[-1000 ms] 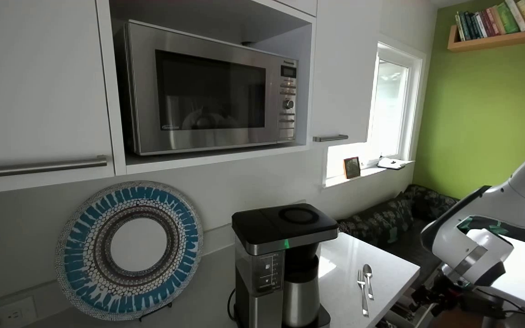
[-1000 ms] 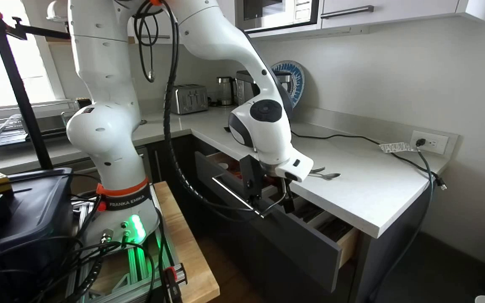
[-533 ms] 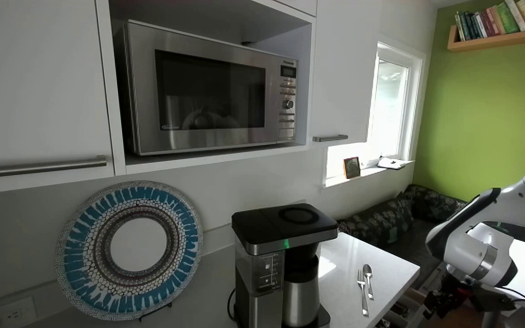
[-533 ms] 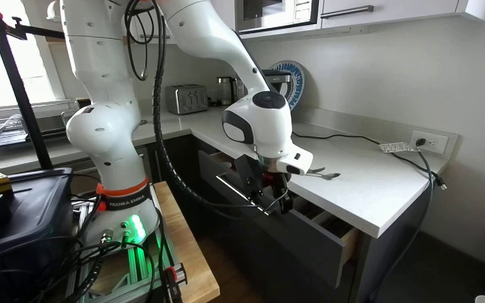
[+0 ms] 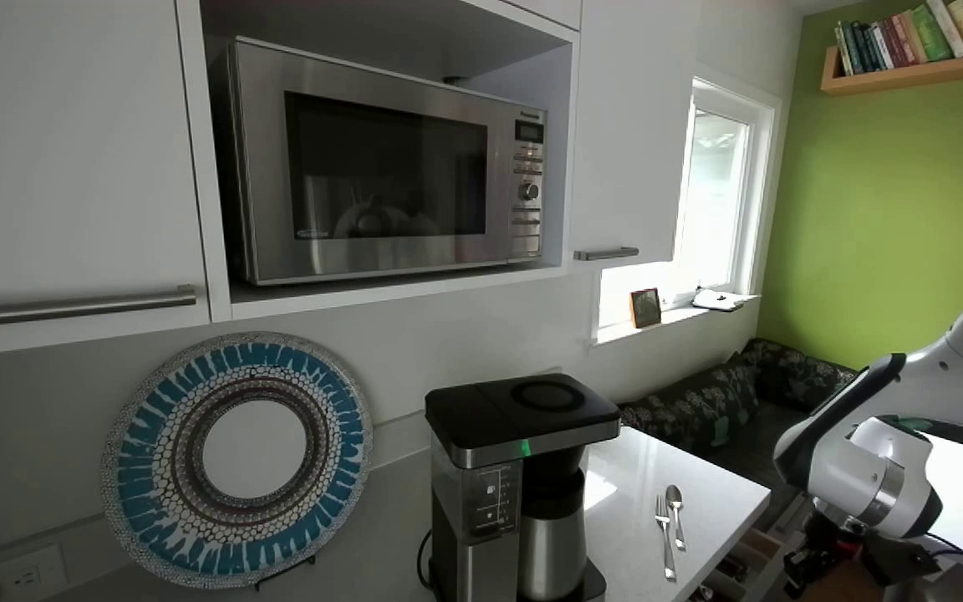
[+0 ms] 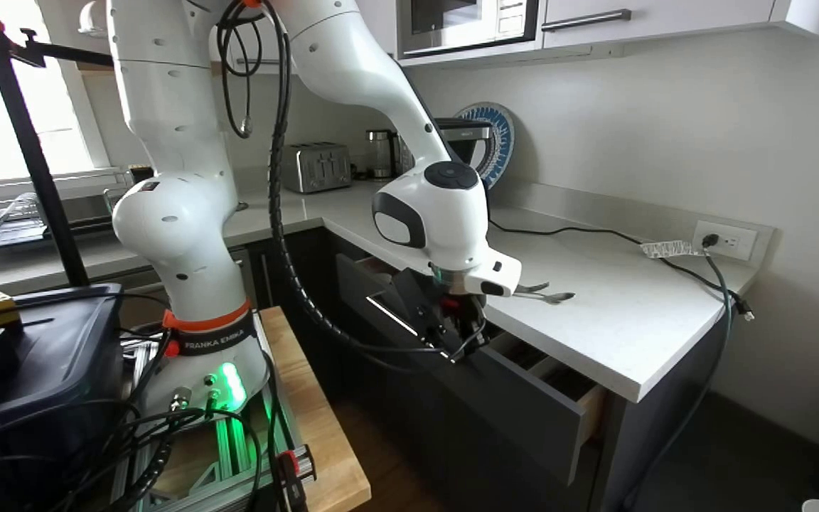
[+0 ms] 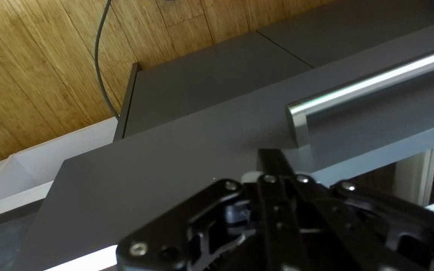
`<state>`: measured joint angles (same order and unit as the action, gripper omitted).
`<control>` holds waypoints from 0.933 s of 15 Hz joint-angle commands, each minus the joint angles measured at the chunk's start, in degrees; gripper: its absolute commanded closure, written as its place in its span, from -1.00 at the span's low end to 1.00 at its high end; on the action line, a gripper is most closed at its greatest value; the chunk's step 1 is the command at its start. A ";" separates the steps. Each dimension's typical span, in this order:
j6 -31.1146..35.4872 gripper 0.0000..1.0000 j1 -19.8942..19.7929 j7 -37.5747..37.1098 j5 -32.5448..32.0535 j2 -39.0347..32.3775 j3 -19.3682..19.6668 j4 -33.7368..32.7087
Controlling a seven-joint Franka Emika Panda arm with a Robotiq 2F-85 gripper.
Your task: Remove a fork and spoon from the drawer, put them on the counter and then close the drawer
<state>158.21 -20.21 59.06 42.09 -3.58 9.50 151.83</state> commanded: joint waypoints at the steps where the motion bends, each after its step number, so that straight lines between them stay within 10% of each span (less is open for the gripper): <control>1: 3.05 1.00 0.65 2.71 2.90 -2.66 -1.49 -0.40; 14: 11.66 1.00 -0.72 15.78 24.78 -10.86 -10.13 -7.99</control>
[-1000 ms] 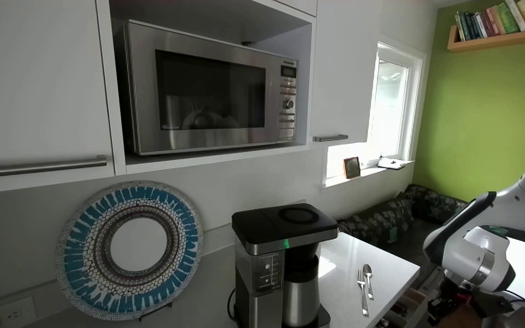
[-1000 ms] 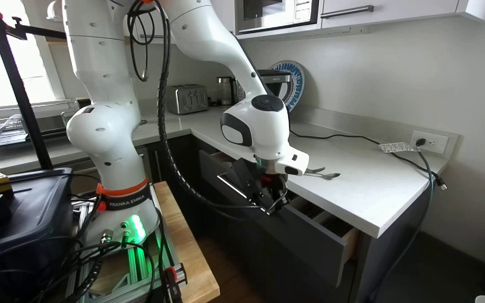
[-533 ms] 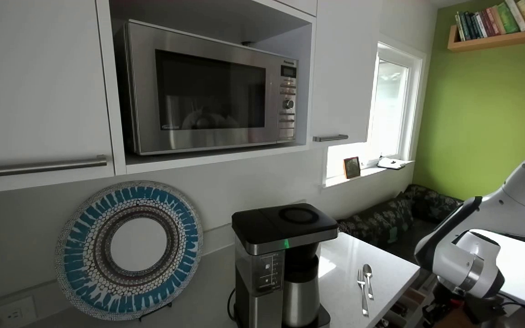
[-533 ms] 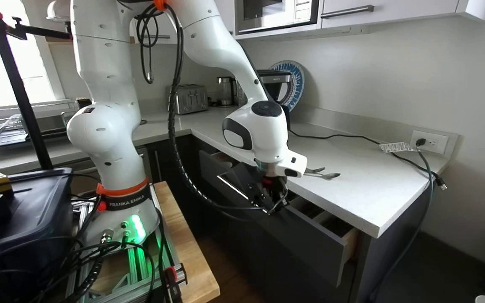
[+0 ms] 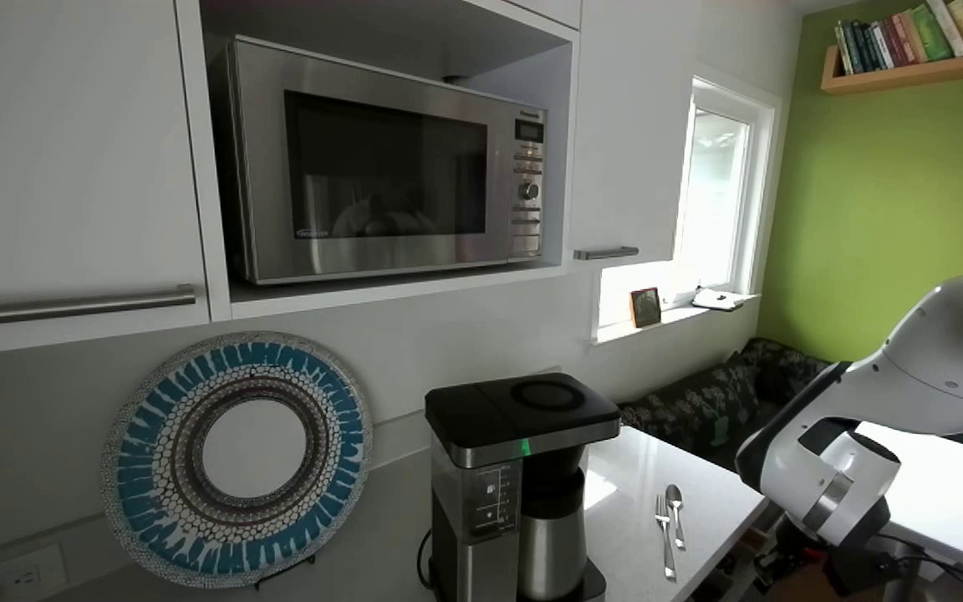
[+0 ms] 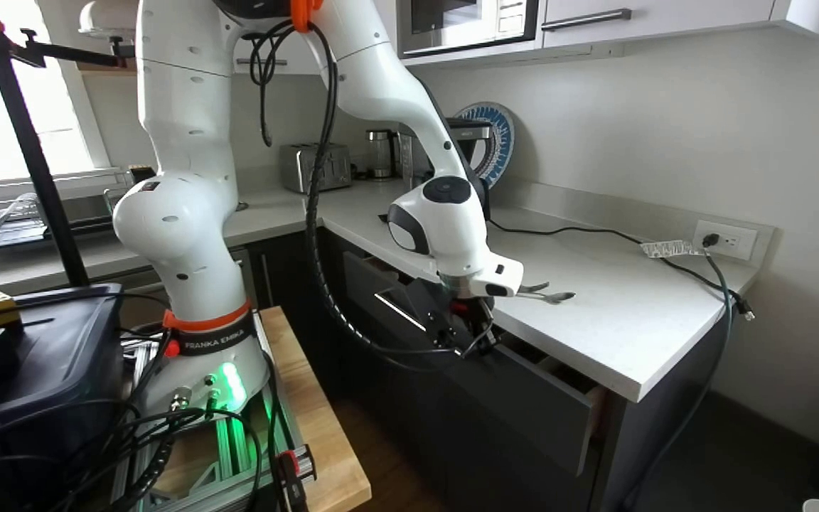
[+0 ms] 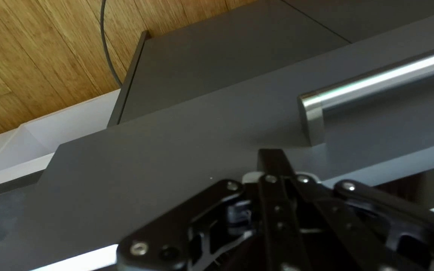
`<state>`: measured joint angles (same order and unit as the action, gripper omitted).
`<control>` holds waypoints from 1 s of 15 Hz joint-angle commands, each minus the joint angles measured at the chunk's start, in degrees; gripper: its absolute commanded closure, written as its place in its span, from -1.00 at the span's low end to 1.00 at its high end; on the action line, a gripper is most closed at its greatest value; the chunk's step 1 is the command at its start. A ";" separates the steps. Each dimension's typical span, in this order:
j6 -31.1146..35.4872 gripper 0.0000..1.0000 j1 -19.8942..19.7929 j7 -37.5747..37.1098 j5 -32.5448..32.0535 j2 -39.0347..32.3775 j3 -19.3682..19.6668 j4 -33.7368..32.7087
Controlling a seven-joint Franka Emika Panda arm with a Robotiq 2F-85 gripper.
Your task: Remove a fork and spoon from the drawer, put them on the counter and then close the drawer
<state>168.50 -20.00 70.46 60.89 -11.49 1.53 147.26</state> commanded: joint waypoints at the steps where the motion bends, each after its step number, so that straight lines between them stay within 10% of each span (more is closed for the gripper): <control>1: 1.51 1.00 -1.19 5.99 8.55 -3.17 -2.82 -4.35; 7: 0.81 1.00 -1.42 13.18 18.62 -4.72 -4.25 -8.04; 11: 0.60 1.00 1.07 3.00 7.21 0.73 -1.83 -1.46; 12: -0.18 0.48 4.85 -1.70 1.90 4.05 2.27 1.98; 15: -0.17 0.18 6.35 -10.78 -11.98 10.34 5.78 8.10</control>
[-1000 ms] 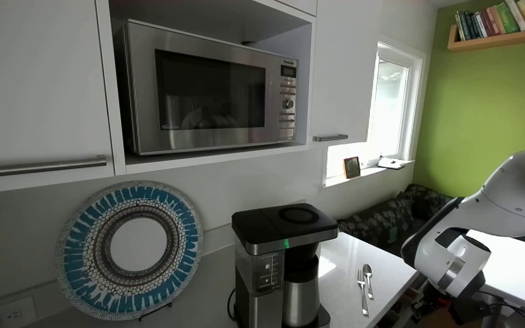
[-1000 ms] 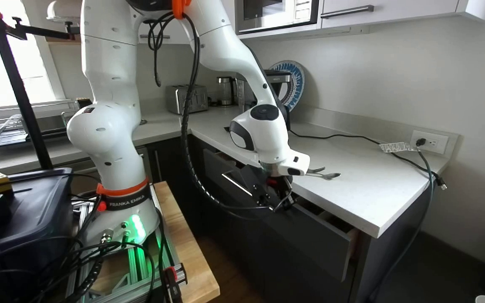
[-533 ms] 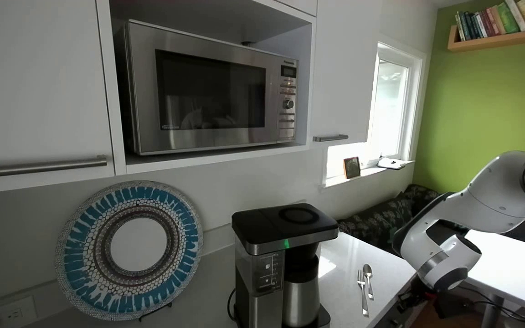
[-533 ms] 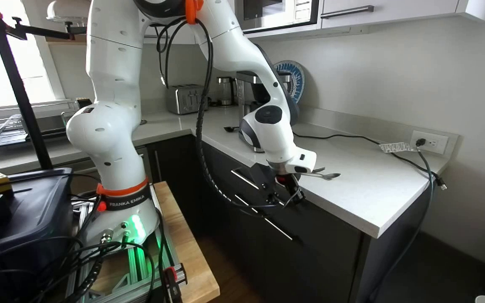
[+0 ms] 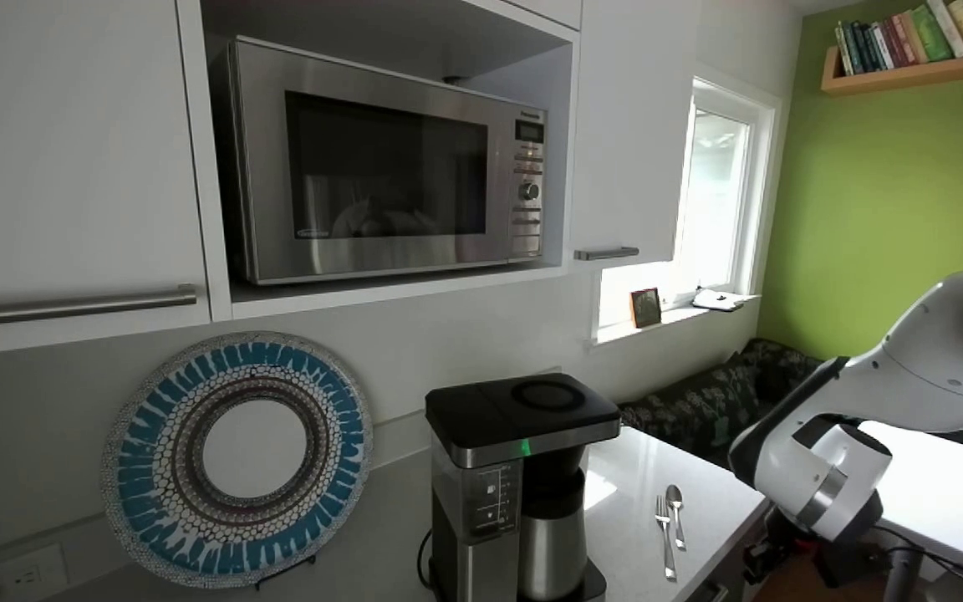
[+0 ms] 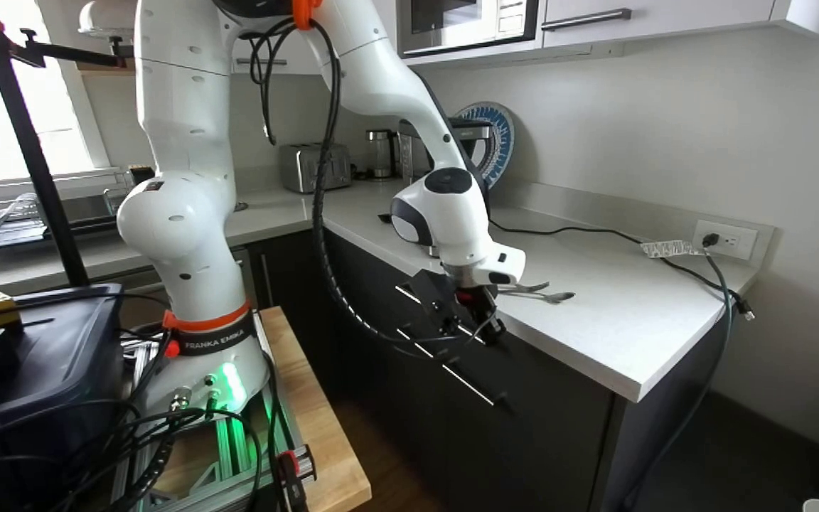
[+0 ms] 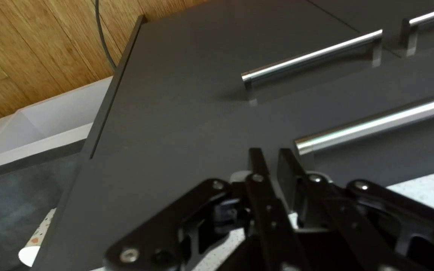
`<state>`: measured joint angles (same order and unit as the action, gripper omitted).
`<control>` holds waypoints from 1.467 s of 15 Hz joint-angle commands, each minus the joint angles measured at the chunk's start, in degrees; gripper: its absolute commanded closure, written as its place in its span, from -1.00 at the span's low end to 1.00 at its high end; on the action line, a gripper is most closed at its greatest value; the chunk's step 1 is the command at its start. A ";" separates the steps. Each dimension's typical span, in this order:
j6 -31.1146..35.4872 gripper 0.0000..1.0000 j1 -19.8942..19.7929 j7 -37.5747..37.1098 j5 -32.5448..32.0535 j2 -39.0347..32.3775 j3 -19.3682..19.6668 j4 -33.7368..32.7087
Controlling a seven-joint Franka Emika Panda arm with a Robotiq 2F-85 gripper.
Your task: Remove a fork and spoon from the drawer, put them on the counter and then close the drawer
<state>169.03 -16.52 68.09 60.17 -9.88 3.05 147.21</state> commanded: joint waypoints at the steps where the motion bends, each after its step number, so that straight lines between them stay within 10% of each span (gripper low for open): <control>1: 0.23 0.02 3.18 -11.35 -15.94 10.54 5.21 9.82; 8: -7.79 -0.98 -4.34 -27.35 -48.81 21.78 5.71 10.04; 12: -21.52 -1.00 -1.69 -34.83 -60.68 34.81 8.57 8.47; 22: -55.04 -1.00 5.24 -41.49 -65.37 55.22 8.43 -8.02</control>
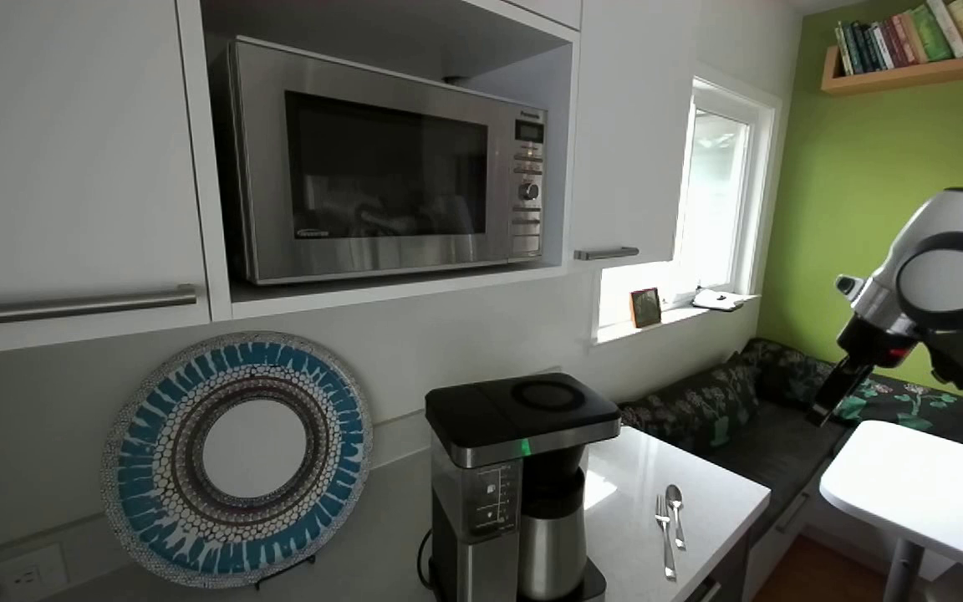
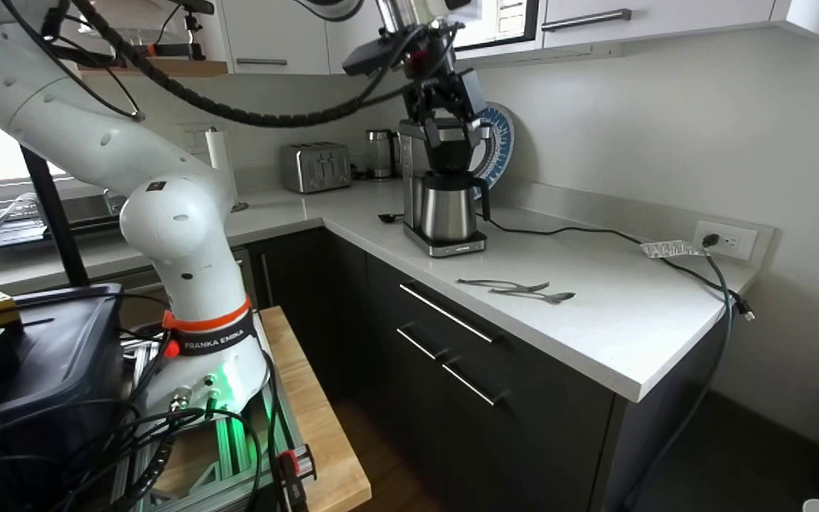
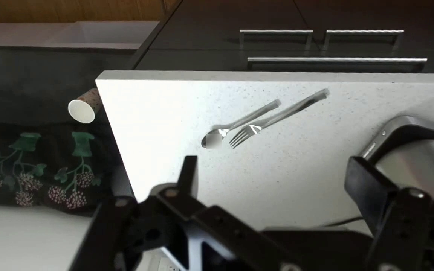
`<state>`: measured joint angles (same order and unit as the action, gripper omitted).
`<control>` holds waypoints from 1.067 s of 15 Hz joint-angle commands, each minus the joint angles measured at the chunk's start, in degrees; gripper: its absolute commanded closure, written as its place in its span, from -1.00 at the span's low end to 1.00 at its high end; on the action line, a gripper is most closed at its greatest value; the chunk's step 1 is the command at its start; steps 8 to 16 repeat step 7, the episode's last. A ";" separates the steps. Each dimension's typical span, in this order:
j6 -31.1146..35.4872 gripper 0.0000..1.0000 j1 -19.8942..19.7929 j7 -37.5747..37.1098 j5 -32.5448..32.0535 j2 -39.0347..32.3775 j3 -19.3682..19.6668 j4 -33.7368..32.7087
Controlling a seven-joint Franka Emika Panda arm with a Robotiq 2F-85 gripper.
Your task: Remove a fork and spoon from the drawer, put them on the counter and then close the drawer
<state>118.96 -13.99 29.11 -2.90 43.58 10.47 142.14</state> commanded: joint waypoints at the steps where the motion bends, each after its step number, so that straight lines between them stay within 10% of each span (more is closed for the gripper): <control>1: -2.31 -1.00 3.45 -2.17 -2.33 1.42 2.06 -1.49; 16: -4.22 -1.00 4.23 -2.64 -2.66 2.17 2.09 -2.86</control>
